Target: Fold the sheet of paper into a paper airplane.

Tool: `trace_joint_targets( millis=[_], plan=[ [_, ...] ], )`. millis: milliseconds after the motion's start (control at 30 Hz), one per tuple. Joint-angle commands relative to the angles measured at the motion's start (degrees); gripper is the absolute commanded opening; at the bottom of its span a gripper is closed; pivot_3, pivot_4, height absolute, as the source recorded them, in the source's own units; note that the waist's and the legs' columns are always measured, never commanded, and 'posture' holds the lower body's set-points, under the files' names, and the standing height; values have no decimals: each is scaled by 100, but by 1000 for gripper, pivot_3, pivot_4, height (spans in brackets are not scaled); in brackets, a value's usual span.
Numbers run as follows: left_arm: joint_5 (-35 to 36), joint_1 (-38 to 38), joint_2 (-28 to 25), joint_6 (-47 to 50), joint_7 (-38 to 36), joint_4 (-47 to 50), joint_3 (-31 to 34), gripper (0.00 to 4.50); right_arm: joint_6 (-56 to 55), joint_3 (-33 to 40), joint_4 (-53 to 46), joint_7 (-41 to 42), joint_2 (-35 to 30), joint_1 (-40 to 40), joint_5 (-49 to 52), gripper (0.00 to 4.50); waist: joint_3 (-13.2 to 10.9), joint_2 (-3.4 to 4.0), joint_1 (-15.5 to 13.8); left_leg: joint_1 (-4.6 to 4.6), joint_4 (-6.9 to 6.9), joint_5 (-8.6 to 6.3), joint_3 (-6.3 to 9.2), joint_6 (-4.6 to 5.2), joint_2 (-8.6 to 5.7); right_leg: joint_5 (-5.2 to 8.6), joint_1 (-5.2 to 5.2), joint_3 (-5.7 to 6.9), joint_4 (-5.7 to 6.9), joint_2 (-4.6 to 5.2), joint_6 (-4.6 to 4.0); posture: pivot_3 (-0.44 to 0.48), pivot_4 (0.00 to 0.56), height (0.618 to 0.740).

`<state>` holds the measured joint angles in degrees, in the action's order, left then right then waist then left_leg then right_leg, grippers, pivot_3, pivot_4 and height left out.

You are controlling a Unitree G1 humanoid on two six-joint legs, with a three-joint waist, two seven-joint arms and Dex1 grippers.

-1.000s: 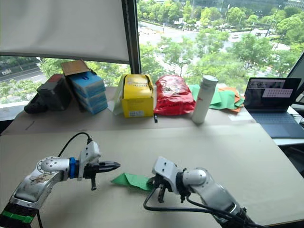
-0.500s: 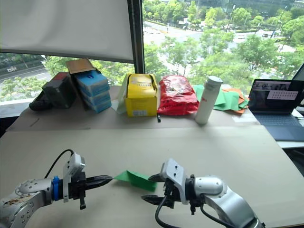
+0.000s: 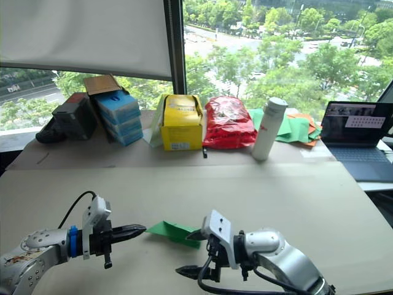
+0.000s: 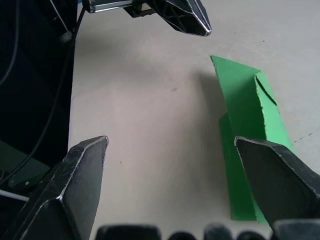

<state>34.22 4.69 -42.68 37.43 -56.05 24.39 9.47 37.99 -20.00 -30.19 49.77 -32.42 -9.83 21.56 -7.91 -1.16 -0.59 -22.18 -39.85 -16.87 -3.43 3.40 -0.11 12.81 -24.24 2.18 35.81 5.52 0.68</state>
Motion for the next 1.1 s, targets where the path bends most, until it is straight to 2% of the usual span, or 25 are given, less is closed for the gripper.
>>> trace_joint_targets(
  millis=[33, 167, 433, 533, 633, 800, 900, 1100],
  plan=[
    [81, -135, 3, -84, 1, 191, -103, 0, -258, 58, 486, -336, 232, -415, -324, 4463, 0, 0, 2, 0, 0, 1, -1, -1, 0, 0, 0, 0, 1, -1, 0, 0, 150, 740],
    [116, -241, 19, -84, 43, 214, -149, 0, -198, 103, 721, -357, 303, -559, -342, 4463, 0, 0, -5, -2, 2, 3, -1, -6, 0, 0, -3, 2, 4, -7, -1, 0, 150, 740],
    [204, -208, 36, -85, 164, 294, -27, 0, 77, 231, 549, -423, 411, -612, -97, 4463, 0, 0, 6, -5, 1, 2, -2, -4, 1, 0, -3, 3, 3, -8, 0, 0, 150, 740],
    [409, -182, 8, -8, 224, 410, 177, 815, 255, 391, 447, -477, 459, -755, 52, 4500, 0, 0, 9, -6, 1, 3, -1, -4, 1, 0, -4, 3, 4, -8, 0, 0, 150, 740],
    [500, -181, -18, 35, 270, 489, 229, 1823, 324, 468, 447, -503, 503, -935, 126, 4500, 0, 0, 12, -5, 1, 3, -1, -5, 1, 0, -4, 3, 5, -7, -1, 0, 150, 740],
    [511, -178, -40, 1, 346, 502, 220, 3569, 101, 215, 764, -488, 439, -1244, -225, 4500, 0, 1, 10, -4, 1, 3, -2, -6, -1, 0, -3, 7, 5, -11, 0, 0, 150, 740],
    [606, -153, -33, 57, 372, 555, 236, 4424, -193, 45, 1007, -469, 424, -1349, -517, 4500, 0, 0, 7, -4, 0, 4, -3, -5, -2, 0, -2, 11, 5, -13, 0, 0, 150, 740],
    [787, -30, -128, 114, 403, 715, 361, 4476, -567, -173, 1273, -335, 405, -1402, -887, 4500, 0, 0, 25, -4, 1, 16, -7, -26, -2, 0, -4, 12, 6, -19, 0, 0, 150, 740]
  ],
)
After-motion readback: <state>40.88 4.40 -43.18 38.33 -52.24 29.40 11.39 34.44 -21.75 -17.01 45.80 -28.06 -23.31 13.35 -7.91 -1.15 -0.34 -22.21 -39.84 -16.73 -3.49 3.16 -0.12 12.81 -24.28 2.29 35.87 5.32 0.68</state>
